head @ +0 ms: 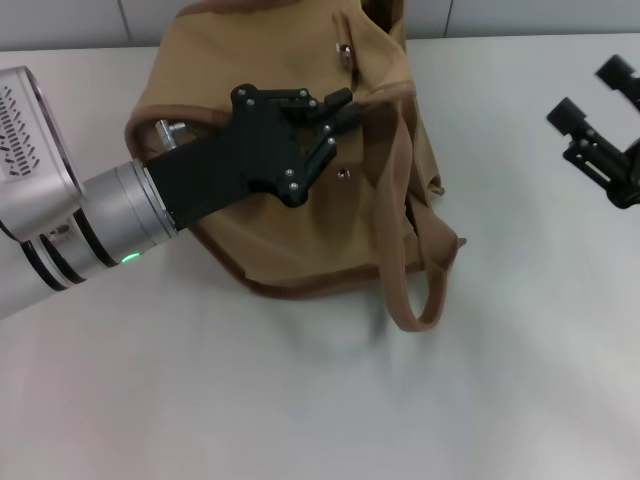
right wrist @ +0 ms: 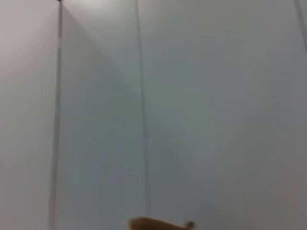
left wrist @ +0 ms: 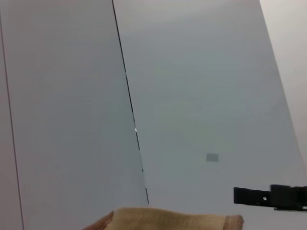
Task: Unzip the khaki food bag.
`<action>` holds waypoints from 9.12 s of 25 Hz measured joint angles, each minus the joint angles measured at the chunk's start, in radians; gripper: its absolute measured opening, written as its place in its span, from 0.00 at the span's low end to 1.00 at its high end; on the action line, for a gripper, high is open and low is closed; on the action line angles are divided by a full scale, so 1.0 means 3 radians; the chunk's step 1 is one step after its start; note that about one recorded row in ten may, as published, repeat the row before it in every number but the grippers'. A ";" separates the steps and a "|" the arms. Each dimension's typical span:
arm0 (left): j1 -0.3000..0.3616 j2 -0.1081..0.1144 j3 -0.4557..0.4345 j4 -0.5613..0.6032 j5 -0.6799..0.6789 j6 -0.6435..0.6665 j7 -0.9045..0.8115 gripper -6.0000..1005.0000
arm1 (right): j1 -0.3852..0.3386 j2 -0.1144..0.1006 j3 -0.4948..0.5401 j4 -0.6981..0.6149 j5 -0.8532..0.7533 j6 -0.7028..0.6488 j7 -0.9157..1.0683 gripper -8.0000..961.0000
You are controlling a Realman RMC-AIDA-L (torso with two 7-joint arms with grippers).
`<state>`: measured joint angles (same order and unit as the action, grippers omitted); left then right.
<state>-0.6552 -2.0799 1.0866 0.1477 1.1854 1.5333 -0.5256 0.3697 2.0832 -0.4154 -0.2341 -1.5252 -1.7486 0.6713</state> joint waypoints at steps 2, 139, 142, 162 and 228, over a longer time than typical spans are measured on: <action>-0.0001 0.0000 0.0003 -0.0005 -0.0016 0.0015 0.0000 0.09 | -0.0003 0.0001 0.0050 0.0004 0.0001 0.0082 -0.0273 0.74; 0.0450 -0.0005 -0.1626 -0.0740 0.0018 0.0785 -0.0008 0.08 | 0.0291 -0.0005 0.0369 0.0926 -0.0625 0.0828 -0.2226 0.01; 0.0500 0.0001 -0.1582 -0.0707 0.0022 0.0792 -0.0008 0.07 | 0.0301 -0.0005 0.0373 0.0723 -0.0771 0.0820 -0.1829 0.06; 0.0608 0.0016 -0.1449 -0.0620 0.0027 0.0778 -0.0023 0.07 | 0.0675 0.0009 0.0019 -0.0226 -0.0781 0.1422 -0.0907 0.59; 0.1216 0.0155 -0.1293 0.0392 0.0696 0.1159 -0.1590 0.35 | 0.0470 -0.0080 -0.0293 -0.0766 -0.0154 0.0123 0.1326 0.40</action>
<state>-0.2905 -2.0334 0.6988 0.2653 1.3942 1.8809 -1.0025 0.5109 2.0593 -0.5033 -0.4641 -1.5714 -1.7119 1.0690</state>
